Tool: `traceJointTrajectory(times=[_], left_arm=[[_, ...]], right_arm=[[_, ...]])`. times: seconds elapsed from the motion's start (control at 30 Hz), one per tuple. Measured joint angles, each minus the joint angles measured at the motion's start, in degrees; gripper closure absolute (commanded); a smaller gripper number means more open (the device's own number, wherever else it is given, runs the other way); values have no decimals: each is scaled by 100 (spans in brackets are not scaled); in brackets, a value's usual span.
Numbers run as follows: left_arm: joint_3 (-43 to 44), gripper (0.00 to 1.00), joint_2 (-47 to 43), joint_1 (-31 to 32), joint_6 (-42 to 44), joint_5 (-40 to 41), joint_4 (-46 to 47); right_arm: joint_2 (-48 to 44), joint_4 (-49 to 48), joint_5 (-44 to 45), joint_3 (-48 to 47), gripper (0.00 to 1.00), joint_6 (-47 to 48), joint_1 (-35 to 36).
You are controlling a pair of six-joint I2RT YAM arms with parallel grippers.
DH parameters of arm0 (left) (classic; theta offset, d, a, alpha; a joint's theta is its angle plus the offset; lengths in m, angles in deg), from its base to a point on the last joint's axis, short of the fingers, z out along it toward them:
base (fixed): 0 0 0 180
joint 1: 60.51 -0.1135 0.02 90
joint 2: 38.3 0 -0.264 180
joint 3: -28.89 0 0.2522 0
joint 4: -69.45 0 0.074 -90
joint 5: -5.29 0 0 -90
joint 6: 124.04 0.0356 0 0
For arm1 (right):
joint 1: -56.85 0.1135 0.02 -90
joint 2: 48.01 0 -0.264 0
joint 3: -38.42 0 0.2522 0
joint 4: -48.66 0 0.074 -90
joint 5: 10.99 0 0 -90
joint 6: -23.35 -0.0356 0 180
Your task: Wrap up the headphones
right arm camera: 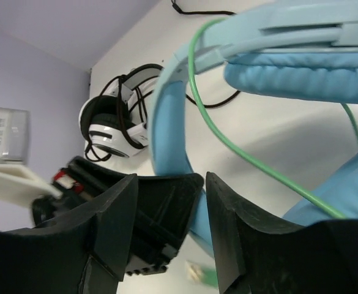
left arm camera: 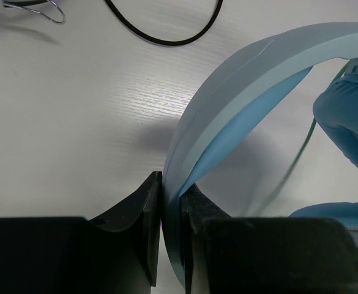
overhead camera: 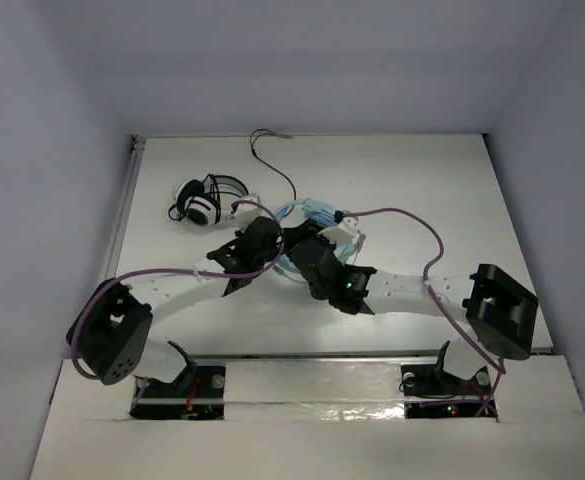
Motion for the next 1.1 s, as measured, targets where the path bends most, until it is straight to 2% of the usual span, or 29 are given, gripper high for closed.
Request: traceJointTrajectory(times=[0.2, 0.3, 0.33, 0.4, 0.43, 0.5, 0.67, 0.83, 0.97, 1.1], left_arm=[[9, 100, 205, -76, 0, -315, 22], [11, 100, 286, -114, 13, -468, 37], [20, 100, 315, -116, 15, -498, 39], [37, 100, 356, -127, 39, -560, 39], [55, 100, 372, -127, 59, -570, 39], [125, 100, 407, -133, 96, -586, 37], [586, 100, 748, -136, 232, -621, 114], [1355, 100, 1593, -138, 420, -767, 365], [2326, 100, 2627, -138, 592, -1029, 492], [3775, 100, 3825, -136, 741, -1272, 313]], right_arm=[[-116, 153, -68, -149, 54, 92, -2], [-258, 240, -74, -146, 70, 157, -2], [-337, 262, -70, -138, 79, 203, -2], [-595, 282, -68, -96, 87, 282, -2], [-772, 289, -48, -46, 96, 315, -2], [-1176, 254, -15, 87, 99, 426, -2], [-2507, 278, 160, 654, 100, 844, -2], [-3888, 654, 468, 1049, 97, 1294, -4], [-4745, 1185, 651, 1093, 96, 1550, -7], [-5241, 1864, 758, 1086, 96, 1655, -7]])
